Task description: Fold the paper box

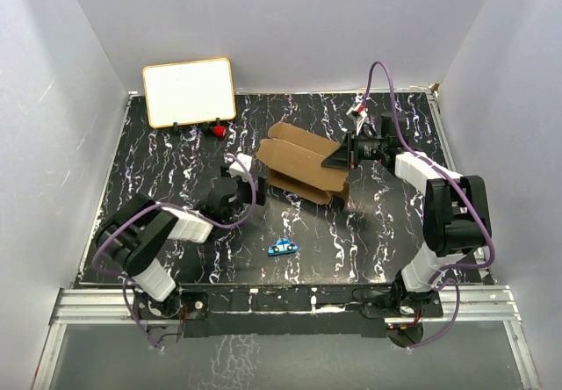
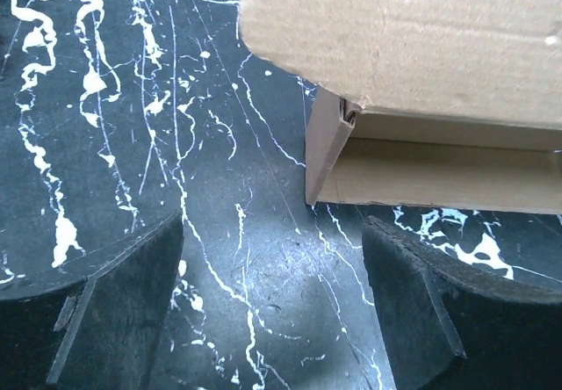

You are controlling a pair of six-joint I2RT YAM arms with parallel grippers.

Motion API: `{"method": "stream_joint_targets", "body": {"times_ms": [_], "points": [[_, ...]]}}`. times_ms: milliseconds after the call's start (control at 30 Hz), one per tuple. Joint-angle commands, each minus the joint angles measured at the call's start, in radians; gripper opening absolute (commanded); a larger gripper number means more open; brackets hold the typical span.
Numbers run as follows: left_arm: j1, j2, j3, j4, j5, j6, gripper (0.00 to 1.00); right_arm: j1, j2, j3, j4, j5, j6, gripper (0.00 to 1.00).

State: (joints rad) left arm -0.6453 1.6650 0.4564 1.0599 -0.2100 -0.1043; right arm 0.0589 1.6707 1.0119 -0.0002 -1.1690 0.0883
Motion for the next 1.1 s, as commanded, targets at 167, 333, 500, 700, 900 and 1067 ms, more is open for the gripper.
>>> {"method": "stream_joint_targets", "body": {"times_ms": [167, 333, 500, 700, 900, 1067], "points": [[0.145, -0.236, -0.012, -0.308, 0.344, -0.146, 0.80, -0.011, -0.035, 0.076, 0.002, -0.025, -0.038, 0.08], [0.228, -0.231, -0.033, -0.214, 0.508, -0.229, 0.80, -0.014, -0.025, 0.128, -0.049, -0.031, -0.055, 0.08], [0.240, -0.191, 0.005, -0.206, 0.576, -0.259, 0.79, -0.014, -0.020, 0.157, -0.087, -0.029, -0.069, 0.08], [0.257, -0.188, 0.053, -0.261, 0.591, -0.290, 0.76, -0.018, 0.010, 0.218, -0.180, -0.013, -0.131, 0.08], [0.287, -0.243, 0.092, -0.343, 0.597, -0.329, 0.76, -0.023, 0.029, 0.257, -0.274, 0.005, -0.211, 0.08], [0.305, -0.274, 0.145, -0.432, 0.607, -0.357, 0.76, -0.023, 0.035, 0.271, -0.337, 0.008, -0.284, 0.08]]}}
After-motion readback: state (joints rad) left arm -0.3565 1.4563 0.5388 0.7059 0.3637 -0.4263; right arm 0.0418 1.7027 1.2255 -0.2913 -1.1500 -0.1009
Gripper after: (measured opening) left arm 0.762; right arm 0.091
